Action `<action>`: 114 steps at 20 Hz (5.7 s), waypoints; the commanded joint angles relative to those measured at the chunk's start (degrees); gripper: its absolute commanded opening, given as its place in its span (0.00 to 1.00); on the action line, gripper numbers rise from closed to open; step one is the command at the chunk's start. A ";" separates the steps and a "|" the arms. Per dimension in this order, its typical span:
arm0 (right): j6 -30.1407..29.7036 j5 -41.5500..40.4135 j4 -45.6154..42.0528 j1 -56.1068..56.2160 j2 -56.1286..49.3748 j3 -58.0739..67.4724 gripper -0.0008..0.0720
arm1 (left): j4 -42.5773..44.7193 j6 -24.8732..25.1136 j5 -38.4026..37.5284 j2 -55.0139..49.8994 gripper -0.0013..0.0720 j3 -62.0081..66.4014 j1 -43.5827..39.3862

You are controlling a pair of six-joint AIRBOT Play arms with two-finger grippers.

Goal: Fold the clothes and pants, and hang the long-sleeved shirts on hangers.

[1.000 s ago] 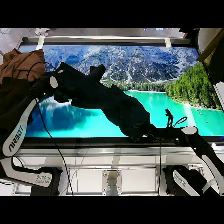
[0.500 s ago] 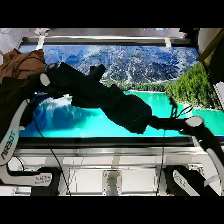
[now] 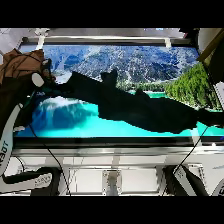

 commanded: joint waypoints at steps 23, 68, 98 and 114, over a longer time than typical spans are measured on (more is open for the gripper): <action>0.09 -0.72 5.27 -4.96 -5.11 10.03 0.71 | -30.38 4.50 13.99 -36.02 0.61 26.82 -16.92; -1.97 6.34 5.29 -4.96 -5.11 10.03 0.71 | -21.42 27.69 -14.16 -13.66 0.97 -2.82 12.26; -9.11 -9.42 11.61 8.13 -10.80 -16.24 0.71 | 9.22 19.50 -22.99 6.32 0.04 3.82 14.91; -15.89 5.40 17.46 11.21 -15.67 1.42 0.10 | 18.71 12.63 -23.06 15.23 0.04 4.00 21.07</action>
